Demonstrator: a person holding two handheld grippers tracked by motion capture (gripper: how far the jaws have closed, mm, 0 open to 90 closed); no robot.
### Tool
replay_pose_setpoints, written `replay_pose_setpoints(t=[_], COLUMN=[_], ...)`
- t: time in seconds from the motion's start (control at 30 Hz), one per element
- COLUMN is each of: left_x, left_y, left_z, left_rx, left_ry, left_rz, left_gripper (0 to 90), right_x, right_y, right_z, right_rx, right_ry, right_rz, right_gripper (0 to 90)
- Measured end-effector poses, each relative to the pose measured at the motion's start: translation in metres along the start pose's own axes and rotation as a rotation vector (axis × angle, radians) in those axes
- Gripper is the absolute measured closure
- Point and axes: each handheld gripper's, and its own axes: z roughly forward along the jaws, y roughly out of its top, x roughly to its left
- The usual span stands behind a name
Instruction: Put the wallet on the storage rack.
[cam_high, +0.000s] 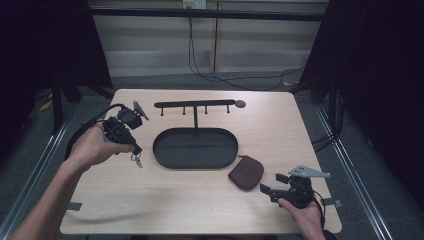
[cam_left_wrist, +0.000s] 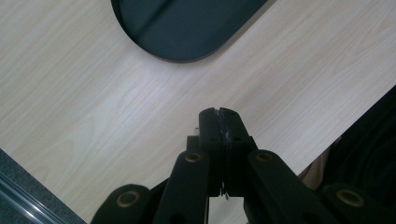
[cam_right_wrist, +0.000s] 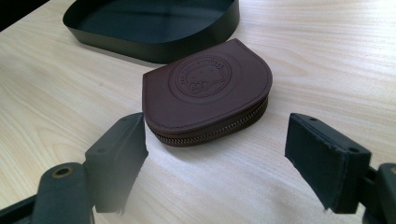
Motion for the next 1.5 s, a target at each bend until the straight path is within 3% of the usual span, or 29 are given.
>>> replay_pose_setpoints(t=[0.67,1.13,1.5], left_x=[0.007,0.015,0.025], left_y=[0.043,0.069,0.083], left_z=[-0.020,-0.019,-0.021], left_rx=[-0.007,0.006,-0.004], left_ry=[0.018,0.010,0.015], left_rz=[-0.019,-0.029,-0.070], left_gripper=[89.4,89.4,89.4], right_x=[0.000,0.001,0.001], right_y=[-0.001,-0.001,-0.001], right_z=[-0.001,-0.001,-0.001], right_rx=[0.000,0.003,0.003], right_ry=[0.005,0.010,0.012], right_rz=[-0.004,-0.002,-0.001], right_gripper=[20.3,20.2,20.2])
